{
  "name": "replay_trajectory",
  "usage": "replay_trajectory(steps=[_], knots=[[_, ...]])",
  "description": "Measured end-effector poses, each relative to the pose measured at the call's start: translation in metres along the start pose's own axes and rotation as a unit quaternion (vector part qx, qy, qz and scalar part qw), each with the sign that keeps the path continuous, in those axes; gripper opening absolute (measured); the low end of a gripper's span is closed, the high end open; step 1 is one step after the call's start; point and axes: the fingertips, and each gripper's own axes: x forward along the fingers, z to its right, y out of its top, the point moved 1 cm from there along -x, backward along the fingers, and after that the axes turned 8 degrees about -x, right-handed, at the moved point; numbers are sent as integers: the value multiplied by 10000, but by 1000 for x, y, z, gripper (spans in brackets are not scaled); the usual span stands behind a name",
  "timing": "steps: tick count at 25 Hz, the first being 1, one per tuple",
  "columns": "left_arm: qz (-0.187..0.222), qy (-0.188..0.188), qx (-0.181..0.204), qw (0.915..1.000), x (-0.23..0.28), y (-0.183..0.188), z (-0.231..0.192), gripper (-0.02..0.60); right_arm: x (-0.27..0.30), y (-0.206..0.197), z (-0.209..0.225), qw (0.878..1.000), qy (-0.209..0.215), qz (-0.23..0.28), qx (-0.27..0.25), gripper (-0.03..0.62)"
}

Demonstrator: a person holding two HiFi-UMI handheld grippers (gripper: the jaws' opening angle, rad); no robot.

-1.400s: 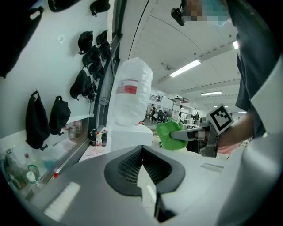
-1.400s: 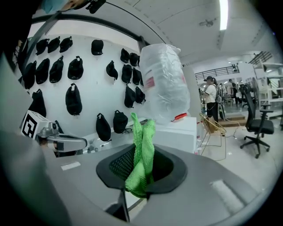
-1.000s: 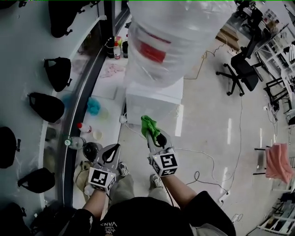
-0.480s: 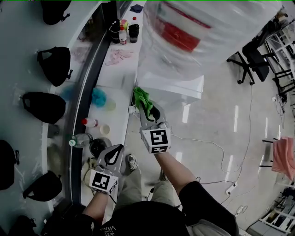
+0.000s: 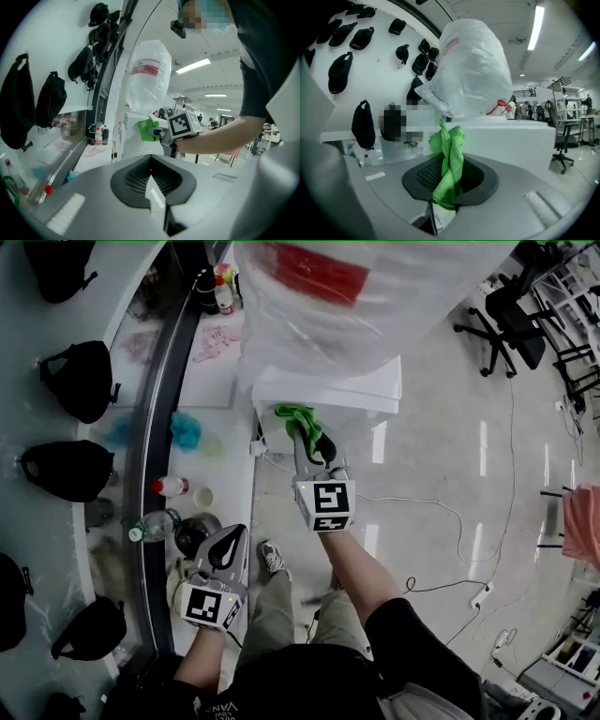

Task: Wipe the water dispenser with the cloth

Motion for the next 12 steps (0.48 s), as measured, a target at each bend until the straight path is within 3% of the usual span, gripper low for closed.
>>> replay_trajectory(steps=[12], knots=[[-109,-340,56,9993,40,-15,57,2,-70,-23,140,9935,-1113,-148,-190,78]])
